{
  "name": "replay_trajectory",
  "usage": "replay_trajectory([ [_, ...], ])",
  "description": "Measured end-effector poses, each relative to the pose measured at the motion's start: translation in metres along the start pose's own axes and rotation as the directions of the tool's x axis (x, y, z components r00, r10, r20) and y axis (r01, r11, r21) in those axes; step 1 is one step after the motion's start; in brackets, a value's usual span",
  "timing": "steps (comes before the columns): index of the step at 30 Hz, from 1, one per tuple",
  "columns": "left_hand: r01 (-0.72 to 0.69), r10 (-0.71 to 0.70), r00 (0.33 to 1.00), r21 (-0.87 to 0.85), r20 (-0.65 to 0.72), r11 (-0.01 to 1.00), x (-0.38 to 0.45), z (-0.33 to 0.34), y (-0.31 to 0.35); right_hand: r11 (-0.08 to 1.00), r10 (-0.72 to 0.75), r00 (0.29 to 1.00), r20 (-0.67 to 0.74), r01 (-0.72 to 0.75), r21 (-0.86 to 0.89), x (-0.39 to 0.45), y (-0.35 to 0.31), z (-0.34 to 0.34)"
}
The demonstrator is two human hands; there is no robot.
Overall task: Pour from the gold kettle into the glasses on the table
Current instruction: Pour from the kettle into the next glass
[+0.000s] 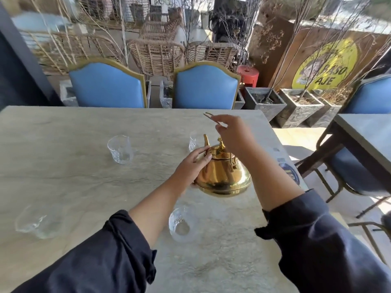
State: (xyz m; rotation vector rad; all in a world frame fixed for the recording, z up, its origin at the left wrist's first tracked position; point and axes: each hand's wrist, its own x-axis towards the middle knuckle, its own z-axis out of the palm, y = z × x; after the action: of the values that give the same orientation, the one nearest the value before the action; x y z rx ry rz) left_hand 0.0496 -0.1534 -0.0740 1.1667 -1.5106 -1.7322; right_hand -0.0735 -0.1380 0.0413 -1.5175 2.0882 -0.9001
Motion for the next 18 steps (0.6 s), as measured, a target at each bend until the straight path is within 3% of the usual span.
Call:
replay_trajectory([
  [11,0.176,-0.181,0.982,-0.080,-0.057,0.981,0.015,0.004,-0.003,0.990,-0.017,0.992,0.122,0.034,-0.139,0.045,0.003,0.015],
  [18,0.192,-0.197,0.979,-0.090,-0.051,0.977,0.015,0.003,-0.001,0.979,-0.033,0.987,0.156,0.063,-0.195,0.054,0.002,0.014],
])
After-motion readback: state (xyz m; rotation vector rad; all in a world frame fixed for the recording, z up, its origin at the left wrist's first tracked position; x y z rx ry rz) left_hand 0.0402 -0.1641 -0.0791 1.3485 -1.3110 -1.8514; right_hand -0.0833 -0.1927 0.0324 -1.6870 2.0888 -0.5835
